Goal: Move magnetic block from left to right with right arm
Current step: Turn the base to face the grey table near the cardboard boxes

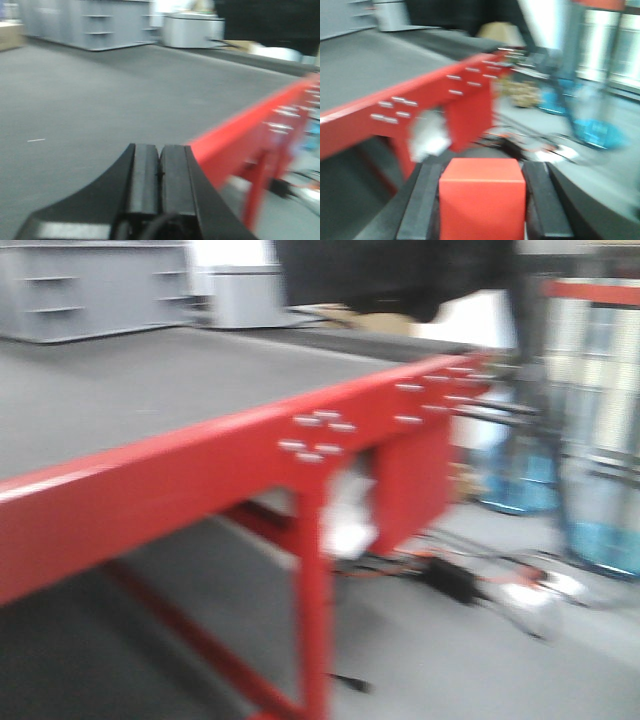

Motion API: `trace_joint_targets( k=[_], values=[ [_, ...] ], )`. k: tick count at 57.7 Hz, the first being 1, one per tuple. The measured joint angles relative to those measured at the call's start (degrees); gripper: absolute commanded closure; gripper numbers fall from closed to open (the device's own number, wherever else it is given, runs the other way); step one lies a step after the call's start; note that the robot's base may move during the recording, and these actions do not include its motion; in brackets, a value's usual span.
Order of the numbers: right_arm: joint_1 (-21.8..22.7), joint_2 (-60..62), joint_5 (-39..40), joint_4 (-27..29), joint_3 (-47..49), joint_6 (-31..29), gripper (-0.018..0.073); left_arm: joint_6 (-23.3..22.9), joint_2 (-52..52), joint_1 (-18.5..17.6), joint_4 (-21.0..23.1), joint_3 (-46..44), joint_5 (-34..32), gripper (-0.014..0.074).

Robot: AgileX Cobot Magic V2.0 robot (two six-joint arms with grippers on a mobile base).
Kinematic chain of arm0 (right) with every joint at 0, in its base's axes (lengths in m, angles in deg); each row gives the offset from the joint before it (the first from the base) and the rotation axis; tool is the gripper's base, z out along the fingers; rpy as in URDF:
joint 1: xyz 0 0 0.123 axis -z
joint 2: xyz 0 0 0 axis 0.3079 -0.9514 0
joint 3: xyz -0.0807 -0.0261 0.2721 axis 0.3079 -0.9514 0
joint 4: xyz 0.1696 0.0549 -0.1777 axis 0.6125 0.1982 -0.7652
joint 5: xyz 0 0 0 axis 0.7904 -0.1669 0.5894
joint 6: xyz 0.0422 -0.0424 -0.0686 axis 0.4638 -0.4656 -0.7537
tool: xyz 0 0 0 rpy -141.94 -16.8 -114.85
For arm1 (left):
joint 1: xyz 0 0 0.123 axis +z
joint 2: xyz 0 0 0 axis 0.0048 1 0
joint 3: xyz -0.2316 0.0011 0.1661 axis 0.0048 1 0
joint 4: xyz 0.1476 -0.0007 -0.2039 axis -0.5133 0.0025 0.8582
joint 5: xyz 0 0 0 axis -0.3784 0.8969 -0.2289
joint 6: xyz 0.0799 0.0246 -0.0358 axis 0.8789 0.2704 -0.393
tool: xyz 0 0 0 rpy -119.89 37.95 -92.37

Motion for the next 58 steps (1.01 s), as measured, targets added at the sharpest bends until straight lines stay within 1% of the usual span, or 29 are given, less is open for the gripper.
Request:
trace_joint_targets(
  k=[58],
  values=[
    [0.0,0.0,0.0,0.0,0.0,0.0,0.0326,0.0,0.0,0.0,0.0,0.0,0.0,0.0722]
  ],
)
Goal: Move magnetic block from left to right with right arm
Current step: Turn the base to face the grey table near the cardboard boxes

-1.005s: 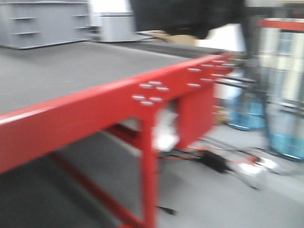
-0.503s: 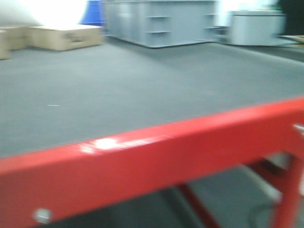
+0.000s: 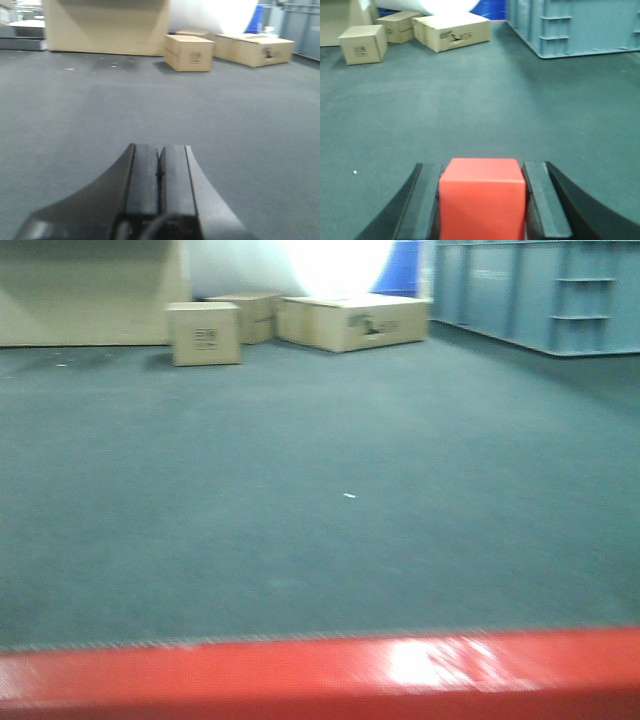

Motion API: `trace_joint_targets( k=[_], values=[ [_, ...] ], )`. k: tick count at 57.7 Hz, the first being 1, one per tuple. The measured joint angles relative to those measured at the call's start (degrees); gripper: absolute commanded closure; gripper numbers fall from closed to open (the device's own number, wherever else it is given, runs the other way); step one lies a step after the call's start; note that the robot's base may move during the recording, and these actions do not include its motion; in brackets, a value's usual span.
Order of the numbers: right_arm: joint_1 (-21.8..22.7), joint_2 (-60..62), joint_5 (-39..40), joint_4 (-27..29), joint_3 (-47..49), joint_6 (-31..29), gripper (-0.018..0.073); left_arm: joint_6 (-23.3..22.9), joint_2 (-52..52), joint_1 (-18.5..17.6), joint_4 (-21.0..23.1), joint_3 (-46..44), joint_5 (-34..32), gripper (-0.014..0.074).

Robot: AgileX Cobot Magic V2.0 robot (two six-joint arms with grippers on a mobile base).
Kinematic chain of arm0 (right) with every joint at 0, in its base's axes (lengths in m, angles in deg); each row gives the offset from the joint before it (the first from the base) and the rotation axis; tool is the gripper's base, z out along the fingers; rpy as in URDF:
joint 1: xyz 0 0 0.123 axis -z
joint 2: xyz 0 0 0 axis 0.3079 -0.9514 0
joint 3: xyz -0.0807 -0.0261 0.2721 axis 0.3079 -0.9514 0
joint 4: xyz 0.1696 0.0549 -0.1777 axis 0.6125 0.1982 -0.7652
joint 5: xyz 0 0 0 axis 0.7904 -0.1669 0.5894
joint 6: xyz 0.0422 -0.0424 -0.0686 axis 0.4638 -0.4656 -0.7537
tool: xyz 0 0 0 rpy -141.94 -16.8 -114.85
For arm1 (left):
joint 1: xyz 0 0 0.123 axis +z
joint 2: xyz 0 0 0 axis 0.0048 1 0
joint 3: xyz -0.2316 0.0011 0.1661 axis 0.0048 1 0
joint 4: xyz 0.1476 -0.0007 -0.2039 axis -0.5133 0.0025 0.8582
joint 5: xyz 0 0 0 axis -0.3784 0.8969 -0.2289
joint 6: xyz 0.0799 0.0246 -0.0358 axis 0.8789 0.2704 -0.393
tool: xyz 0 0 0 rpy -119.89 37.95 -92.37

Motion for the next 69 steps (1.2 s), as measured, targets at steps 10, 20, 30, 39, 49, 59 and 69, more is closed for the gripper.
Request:
trace_joint_targets(
  k=[10,20,30,39,49,59,69],
  values=[
    [0.0,0.0,0.0,0.0,0.0,0.0,0.0326,0.0,0.0,0.0,0.0,0.0,0.0,0.0722],
    [0.0,0.0,0.0,0.0,0.0,0.0,0.0326,0.0,0.0,0.0,0.0,0.0,0.0,0.0722],
    [0.0,0.0,0.0,0.0,0.0,0.0,0.0326,0.0,0.0,0.0,0.0,0.0,0.0,0.0722],
    [0.0,0.0,0.0,0.0,0.0,0.0,0.0326,0.0,0.0,0.0,0.0,0.0,0.0,0.0722],
    [0.0,0.0,0.0,0.0,0.0,0.0,0.0326,0.0,0.0,0.0,0.0,0.0,0.0,0.0722],
    [0.0,0.0,0.0,0.0,0.0,0.0,0.0326,0.0,0.0,0.0,0.0,0.0,0.0,0.0722],
    [0.0,-0.49,-0.47,0.61,0.24,-1.97,0.0326,0.0,0.0,0.0,0.0,0.0,0.0,0.0722]
  ],
)
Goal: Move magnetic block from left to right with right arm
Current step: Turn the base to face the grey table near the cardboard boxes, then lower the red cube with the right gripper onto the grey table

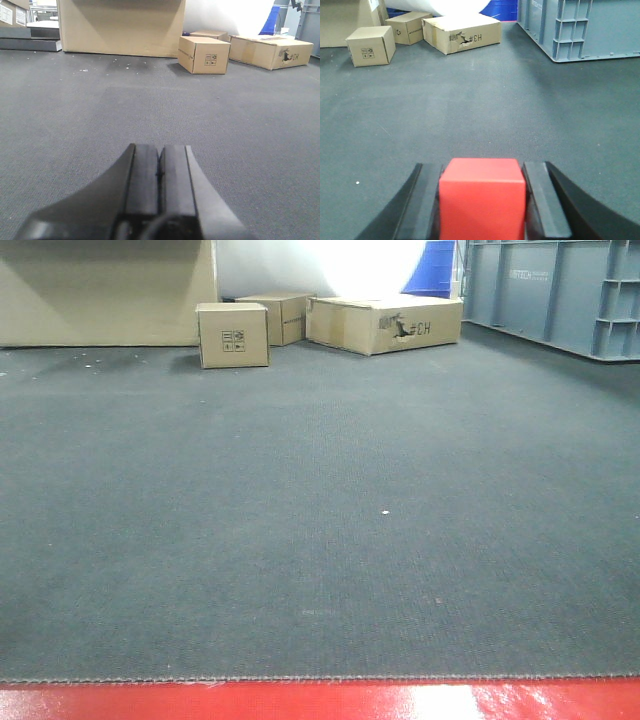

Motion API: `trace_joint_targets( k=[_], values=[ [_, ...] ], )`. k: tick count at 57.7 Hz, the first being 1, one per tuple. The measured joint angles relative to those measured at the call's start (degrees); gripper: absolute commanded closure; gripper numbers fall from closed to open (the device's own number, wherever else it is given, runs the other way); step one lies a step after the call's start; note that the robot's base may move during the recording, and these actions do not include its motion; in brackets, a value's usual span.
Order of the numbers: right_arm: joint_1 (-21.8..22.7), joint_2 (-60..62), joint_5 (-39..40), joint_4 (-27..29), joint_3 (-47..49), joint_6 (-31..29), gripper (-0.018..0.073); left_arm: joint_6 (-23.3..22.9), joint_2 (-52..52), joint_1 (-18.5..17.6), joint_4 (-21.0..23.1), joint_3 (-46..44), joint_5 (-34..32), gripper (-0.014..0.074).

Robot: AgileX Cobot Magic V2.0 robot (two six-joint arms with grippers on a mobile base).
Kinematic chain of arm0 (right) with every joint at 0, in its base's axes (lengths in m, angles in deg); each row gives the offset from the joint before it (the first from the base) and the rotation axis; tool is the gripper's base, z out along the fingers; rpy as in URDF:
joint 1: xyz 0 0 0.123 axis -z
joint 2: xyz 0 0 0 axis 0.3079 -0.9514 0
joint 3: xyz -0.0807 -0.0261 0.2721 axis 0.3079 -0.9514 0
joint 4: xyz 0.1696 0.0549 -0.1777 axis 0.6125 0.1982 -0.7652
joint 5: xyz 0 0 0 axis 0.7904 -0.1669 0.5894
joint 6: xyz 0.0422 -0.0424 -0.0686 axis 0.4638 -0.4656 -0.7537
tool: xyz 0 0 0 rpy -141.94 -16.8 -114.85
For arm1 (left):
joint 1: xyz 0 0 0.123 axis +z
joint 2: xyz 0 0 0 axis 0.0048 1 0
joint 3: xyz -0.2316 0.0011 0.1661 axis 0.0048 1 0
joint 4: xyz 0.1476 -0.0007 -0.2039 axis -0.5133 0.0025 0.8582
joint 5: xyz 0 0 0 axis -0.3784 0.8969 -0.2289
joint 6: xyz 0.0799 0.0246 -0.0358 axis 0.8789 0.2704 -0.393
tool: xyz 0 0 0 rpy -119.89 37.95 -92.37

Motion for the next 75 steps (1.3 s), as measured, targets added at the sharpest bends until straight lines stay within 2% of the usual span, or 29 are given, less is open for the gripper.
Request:
trace_joint_targets(
  k=[5,11,20,28,56,66,75],
  values=[
    [0.0,-2.47,-1.28,2.31,1.82,-4.53,0.0326,0.0,0.0,0.0,0.0,0.0,0.0,0.0722],
    [-1.32,-8.74,-2.24,8.76,7.36,-12.61,0.0326,0.0,0.0,0.0,0.0,0.0,0.0,0.0722],
    [-6.9,-19.54,-1.99,14.42,14.06,-15.6,0.0326,0.0,0.0,0.0,0.0,0.0,0.0,0.0722],
    [-10.5,-31.07,-2.33,15.0,18.93,-16.14,0.0326,0.0,0.0,0.0,0.0,0.0,0.0,0.0722],
    [-18.14,-72.79,-3.39,15.1,38.36,-17.43,0.0326,0.0,0.0,0.0,0.0,0.0,0.0,0.0722],
    [-19.27,-87.93,-6.11,14.99,46.14,-17.43,0.0326,0.0,0.0,0.0,0.0,0.0,0.0,0.0722],
    [-19.26,-96.6,-6.71,14.88,50.2,-17.58,0.0326,0.0,0.0,0.0,0.0,0.0,0.0,0.0722]
  ],
)
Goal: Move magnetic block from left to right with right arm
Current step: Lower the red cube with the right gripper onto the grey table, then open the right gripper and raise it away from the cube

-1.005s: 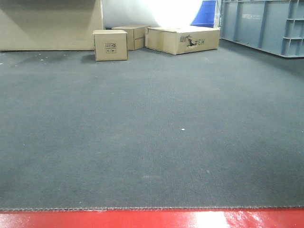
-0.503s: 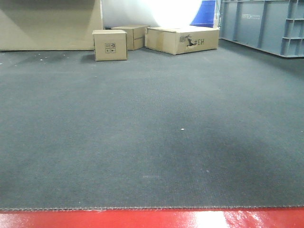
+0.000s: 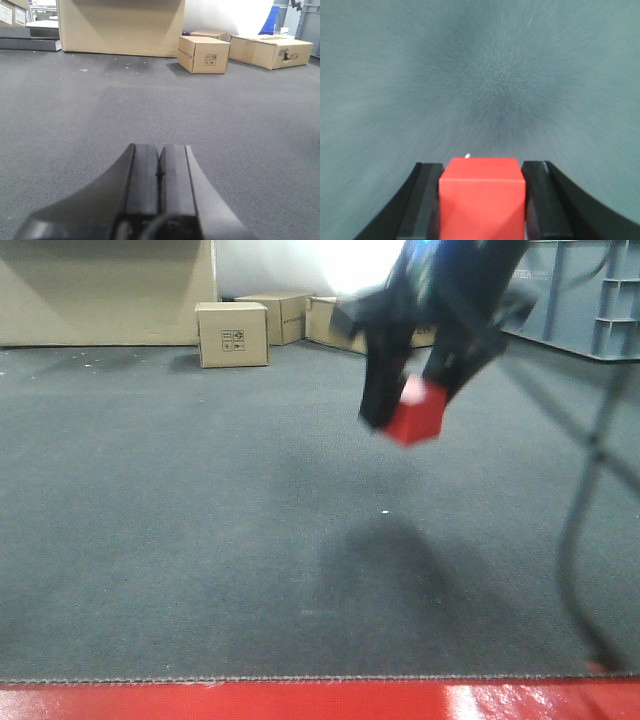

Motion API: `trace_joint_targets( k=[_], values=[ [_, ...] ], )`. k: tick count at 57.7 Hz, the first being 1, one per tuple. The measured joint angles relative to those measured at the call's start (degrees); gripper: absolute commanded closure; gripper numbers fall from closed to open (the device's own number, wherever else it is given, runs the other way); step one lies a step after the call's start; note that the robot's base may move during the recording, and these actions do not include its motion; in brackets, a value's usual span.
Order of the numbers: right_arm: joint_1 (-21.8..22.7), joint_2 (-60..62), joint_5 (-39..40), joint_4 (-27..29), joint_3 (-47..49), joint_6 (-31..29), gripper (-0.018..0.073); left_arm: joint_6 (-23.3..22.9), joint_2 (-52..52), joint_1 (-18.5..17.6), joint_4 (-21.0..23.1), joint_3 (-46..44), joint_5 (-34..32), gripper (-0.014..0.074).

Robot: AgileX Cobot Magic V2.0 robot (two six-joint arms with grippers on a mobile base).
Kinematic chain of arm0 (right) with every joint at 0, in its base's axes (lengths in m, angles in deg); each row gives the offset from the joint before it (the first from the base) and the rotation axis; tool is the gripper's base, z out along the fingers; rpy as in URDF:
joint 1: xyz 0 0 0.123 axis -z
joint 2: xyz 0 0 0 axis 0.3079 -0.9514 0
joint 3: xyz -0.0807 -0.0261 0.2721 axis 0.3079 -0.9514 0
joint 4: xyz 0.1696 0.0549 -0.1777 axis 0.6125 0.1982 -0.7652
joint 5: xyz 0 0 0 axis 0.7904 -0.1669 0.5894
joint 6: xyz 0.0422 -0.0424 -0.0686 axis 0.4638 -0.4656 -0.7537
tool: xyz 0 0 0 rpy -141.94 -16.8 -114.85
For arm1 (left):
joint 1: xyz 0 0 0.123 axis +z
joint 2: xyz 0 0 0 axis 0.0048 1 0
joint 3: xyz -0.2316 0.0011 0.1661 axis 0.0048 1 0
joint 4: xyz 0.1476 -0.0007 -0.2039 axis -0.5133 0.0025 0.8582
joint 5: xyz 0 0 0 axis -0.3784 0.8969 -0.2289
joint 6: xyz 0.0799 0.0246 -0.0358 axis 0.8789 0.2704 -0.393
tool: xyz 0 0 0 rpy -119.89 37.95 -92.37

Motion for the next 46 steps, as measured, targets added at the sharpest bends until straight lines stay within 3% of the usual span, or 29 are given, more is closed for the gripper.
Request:
trace_joint_targets(
  k=[23,27,37,46],
  values=[
    [0.0,-6.16,1.32,0.0,0.69,0.0,0.0312,0.0,0.0,0.0,0.0,0.0,0.0,0.0722],
    [0.0,-6.27,1.34,0.0,0.69,0.0,0.0239,0.0,0.0,0.0,0.0,0.0,0.0,0.0722],
    [0.0,-6.49,1.66,0.0,0.69,0.0,-0.0091,0.0,0.0,0.0,0.0,0.0,0.0,0.0722],
    [0.0,-6.22,2.0,0.0,0.69,0.0,-0.0049,0.0,0.0,0.0,0.0,0.0,0.0,0.0722]
  ],
)
